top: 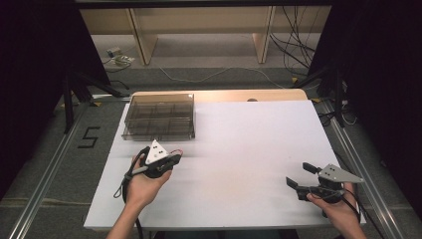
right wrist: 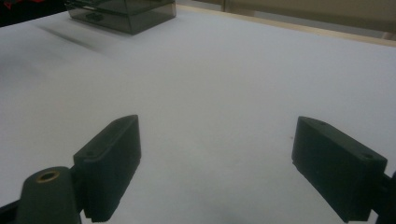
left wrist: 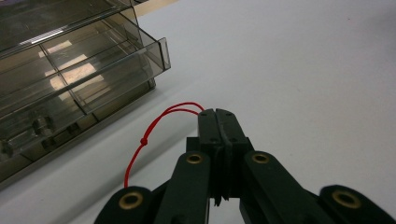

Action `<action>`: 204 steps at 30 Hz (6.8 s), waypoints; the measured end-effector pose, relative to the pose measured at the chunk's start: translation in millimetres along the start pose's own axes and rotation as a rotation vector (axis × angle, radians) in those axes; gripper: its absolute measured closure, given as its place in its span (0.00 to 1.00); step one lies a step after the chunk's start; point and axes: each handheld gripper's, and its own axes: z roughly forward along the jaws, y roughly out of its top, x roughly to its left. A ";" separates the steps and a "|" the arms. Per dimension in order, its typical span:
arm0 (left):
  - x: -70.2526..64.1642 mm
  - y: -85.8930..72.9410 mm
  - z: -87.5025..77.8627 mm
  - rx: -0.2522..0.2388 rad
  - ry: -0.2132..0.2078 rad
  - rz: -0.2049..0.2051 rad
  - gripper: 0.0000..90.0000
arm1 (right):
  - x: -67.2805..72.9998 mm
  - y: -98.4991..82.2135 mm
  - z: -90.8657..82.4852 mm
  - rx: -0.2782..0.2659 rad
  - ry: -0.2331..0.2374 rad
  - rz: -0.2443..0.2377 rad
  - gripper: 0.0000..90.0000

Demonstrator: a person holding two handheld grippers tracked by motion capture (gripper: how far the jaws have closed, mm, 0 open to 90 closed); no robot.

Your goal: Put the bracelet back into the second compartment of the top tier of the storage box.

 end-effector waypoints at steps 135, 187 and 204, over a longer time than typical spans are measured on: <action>51.1 30.9 -15.9 -0.039 0.127 -0.046 1.00 | -0.2 0.1 0.7 0.001 0.003 -0.005 0.18; 92.8 53.4 27.8 0.147 0.141 -0.046 1.00 | -0.9 0.4 1.6 -0.006 0.007 0.002 0.18; 98.9 51.6 51.2 0.217 0.161 -0.026 1.00 | -1.6 0.2 1.3 -0.005 0.006 0.004 0.18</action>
